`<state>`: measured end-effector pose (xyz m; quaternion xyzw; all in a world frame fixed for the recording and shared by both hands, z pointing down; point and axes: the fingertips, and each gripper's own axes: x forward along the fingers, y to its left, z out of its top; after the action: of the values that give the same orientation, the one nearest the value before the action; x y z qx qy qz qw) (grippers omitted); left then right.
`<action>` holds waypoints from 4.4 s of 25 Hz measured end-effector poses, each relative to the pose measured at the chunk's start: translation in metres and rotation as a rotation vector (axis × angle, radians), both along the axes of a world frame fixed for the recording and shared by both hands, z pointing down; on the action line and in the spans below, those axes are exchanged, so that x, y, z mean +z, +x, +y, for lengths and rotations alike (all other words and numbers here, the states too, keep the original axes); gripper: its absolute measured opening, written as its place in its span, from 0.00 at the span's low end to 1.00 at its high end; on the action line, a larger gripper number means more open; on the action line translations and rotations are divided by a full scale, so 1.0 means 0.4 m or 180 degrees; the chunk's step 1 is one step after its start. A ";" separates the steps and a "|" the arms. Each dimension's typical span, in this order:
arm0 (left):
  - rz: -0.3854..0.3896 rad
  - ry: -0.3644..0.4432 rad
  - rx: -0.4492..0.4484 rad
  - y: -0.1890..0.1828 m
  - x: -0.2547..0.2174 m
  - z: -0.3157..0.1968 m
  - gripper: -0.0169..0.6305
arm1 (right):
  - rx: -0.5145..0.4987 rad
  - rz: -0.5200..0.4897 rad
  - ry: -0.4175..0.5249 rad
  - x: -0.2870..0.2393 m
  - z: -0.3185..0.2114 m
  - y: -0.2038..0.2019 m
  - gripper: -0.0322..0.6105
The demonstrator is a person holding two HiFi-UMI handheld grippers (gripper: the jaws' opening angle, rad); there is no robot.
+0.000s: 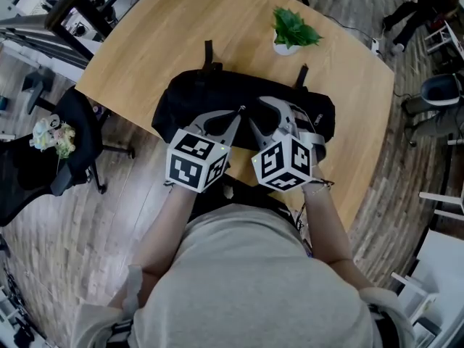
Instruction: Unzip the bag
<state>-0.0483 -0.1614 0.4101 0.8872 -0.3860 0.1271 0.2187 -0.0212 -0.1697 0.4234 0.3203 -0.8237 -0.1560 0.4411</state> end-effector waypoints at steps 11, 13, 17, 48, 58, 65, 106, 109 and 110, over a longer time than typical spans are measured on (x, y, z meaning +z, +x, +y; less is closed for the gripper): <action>-0.0077 0.0017 -0.0027 0.004 0.014 -0.001 0.06 | 0.0376 -0.0287 -0.0129 0.022 0.025 0.008 0.10; -0.0102 0.0032 -0.0038 0.002 0.016 0.000 0.06 | 0.0408 -0.0363 -0.0173 0.022 0.027 0.010 0.10; -0.0101 0.0025 -0.0068 -0.003 0.015 0.004 0.06 | 0.0469 -0.0448 -0.0219 0.020 0.030 0.009 0.10; -0.0088 -0.0014 -0.0902 -0.280 0.036 0.001 0.06 | 0.0766 -0.0534 -0.0185 0.025 0.024 0.020 0.09; -0.0143 0.0010 -0.0866 -0.325 0.046 -0.009 0.06 | 0.0938 -0.0567 -0.0167 0.028 0.015 0.022 0.10; -0.0163 0.0011 -0.0878 -0.356 0.050 -0.023 0.06 | 0.0979 -0.0589 -0.0176 0.029 0.019 0.018 0.10; 0.0265 0.0308 -0.0057 -0.039 -0.094 0.076 0.10 | 0.1005 -0.2241 -0.0820 -0.110 0.127 0.011 0.14; 0.0262 0.0290 0.0016 -0.013 -0.093 0.086 0.09 | 0.1057 -0.2404 -0.0879 -0.115 0.141 0.020 0.07; 0.0253 0.0286 0.0044 -0.006 -0.091 0.089 0.09 | 0.1066 -0.2437 -0.0884 -0.117 0.143 0.025 0.06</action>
<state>-0.0507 -0.1258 0.3737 0.9031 -0.3762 0.0758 0.1929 -0.0111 -0.1124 0.3767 0.4218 -0.8777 0.1597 0.1621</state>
